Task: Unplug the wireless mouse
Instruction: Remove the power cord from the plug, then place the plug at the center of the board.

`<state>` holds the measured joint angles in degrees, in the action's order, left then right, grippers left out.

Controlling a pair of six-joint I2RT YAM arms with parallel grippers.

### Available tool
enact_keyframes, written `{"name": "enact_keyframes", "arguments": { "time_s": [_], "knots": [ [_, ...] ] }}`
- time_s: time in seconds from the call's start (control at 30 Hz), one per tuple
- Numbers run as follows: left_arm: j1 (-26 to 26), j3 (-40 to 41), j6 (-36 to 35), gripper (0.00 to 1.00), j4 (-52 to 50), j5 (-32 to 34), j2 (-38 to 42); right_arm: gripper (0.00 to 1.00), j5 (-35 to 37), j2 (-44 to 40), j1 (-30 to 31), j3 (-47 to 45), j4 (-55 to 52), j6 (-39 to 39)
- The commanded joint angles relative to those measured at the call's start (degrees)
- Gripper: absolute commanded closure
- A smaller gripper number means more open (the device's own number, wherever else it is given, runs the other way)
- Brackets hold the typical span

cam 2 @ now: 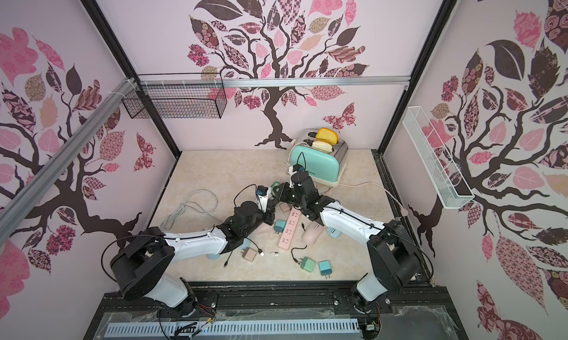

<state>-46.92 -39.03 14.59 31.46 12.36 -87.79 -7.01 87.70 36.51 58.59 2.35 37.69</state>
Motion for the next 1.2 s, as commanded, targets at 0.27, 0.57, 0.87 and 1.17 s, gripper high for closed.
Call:
{"name": "enact_keyframes", "arguments": {
  "time_s": [0.27,0.57,0.87,1.17],
  "knots": [
    [0.2,5.39,10.64,1.0,2.59,-7.68,5.97,1.0,11.44,2.64,0.22,5.03,-10.07,-0.06],
    [0.33,7.73,15.16,1.0,3.4,-13.63,10.74,1.0,27.16,11.33,-0.42,14.0,-24.57,-0.67],
    [0.33,8.95,17.88,1.0,5.66,-18.92,10.44,1.0,28.98,18.31,-2.86,19.94,-28.41,3.5],
    [0.61,10.27,18.72,1.0,2.89,-17.29,10.73,1.0,24.51,23.36,-5.25,28.65,-34.26,5.25]
  ]
}}
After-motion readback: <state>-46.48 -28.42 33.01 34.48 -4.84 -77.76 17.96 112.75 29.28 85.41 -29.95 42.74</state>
